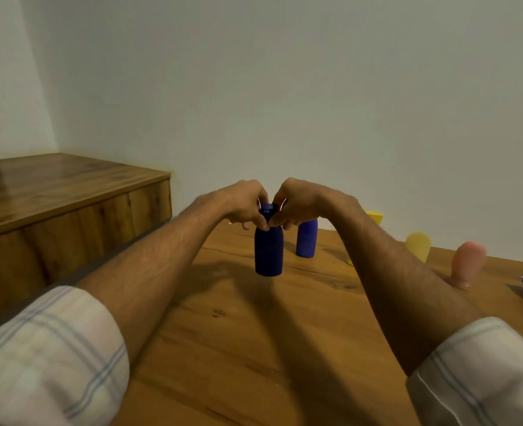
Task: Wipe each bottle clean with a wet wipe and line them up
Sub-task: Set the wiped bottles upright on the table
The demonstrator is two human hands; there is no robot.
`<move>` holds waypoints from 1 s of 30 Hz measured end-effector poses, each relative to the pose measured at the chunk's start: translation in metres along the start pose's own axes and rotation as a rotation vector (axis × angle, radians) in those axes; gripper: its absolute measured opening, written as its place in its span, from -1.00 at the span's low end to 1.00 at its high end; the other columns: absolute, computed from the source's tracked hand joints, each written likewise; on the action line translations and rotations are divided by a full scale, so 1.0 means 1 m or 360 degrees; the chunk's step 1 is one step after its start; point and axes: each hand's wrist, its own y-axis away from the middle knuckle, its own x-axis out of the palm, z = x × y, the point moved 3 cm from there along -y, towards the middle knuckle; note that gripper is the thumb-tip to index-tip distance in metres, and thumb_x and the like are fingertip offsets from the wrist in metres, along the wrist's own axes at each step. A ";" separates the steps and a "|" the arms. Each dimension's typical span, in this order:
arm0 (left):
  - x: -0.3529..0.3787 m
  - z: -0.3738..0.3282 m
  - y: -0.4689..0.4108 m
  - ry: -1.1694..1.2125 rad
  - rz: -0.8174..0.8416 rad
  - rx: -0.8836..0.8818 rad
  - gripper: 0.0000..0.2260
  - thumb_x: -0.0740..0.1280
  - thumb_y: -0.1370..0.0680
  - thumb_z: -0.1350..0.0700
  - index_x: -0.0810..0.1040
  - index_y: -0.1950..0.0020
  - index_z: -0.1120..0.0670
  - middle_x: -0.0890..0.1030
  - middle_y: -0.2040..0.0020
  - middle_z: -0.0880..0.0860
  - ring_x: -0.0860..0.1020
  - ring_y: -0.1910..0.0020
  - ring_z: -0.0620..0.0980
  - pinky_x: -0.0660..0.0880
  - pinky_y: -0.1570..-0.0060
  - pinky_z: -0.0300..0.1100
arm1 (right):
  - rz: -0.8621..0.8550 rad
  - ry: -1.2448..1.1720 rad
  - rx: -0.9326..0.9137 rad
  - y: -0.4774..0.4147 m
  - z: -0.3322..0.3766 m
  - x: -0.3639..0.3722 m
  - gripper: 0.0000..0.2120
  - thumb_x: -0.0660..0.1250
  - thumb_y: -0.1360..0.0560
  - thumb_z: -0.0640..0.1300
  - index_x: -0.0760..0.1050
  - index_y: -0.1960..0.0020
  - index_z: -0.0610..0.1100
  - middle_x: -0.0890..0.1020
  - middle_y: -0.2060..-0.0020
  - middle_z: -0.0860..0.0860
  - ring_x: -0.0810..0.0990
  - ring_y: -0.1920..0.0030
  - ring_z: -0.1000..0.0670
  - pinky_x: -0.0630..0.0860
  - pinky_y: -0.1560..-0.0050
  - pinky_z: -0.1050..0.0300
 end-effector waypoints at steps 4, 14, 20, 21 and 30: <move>-0.002 0.017 -0.025 0.0068 -0.0139 -0.0013 -0.73 0.47 -0.48 0.22 0.54 -0.15 0.16 0.60 0.09 0.06 0.60 0.16 -0.01 0.55 0.13 -0.19 | -0.0158 -0.0006 -0.0029 -0.029 -0.010 0.003 -0.74 0.38 -0.52 -0.14 0.54 -0.18 -0.22 0.66 0.08 -0.09 0.64 0.09 -0.03 0.53 0.01 0.15; 0.018 0.059 -0.080 0.0045 -0.0229 -0.0109 -0.70 0.46 -0.49 0.18 0.53 -0.20 0.13 0.58 -0.05 0.07 0.56 0.01 0.04 0.52 -0.05 -0.06 | -0.0299 -0.0163 -0.0035 -0.092 -0.033 0.029 -0.75 0.33 -0.54 -0.24 0.51 -0.21 -0.25 0.62 -0.02 -0.16 0.55 0.11 -0.04 0.41 0.09 0.16; 0.021 0.071 -0.096 0.0099 -0.0252 -0.0139 -0.69 0.44 -0.50 0.20 0.52 -0.23 0.14 0.62 -0.09 0.12 0.59 0.01 0.06 0.55 -0.08 -0.02 | -0.0320 -0.0180 -0.0056 -0.114 -0.040 0.031 -0.73 0.32 -0.55 -0.26 0.50 -0.24 -0.25 0.62 -0.05 -0.16 0.55 0.08 -0.05 0.43 0.05 0.16; 0.021 0.072 -0.098 0.0107 -0.0251 -0.0142 -0.68 0.44 -0.50 0.20 0.52 -0.24 0.14 0.62 -0.09 0.13 0.59 0.01 0.06 0.54 -0.06 -0.05 | -0.0315 -0.0178 -0.0056 -0.116 -0.040 0.032 -0.73 0.32 -0.55 -0.27 0.50 -0.24 -0.25 0.62 -0.06 -0.16 0.56 0.06 -0.06 0.44 0.03 0.16; 0.027 0.079 -0.108 0.0157 -0.0239 -0.0183 -0.67 0.44 -0.50 0.23 0.52 -0.25 0.17 0.63 -0.07 0.16 0.59 0.06 0.06 0.56 -0.10 -0.02 | -0.0312 -0.0190 -0.0051 -0.128 -0.044 0.040 -0.72 0.29 -0.57 -0.26 0.47 -0.28 -0.25 0.61 -0.09 -0.17 0.58 0.00 -0.09 0.46 -0.03 0.15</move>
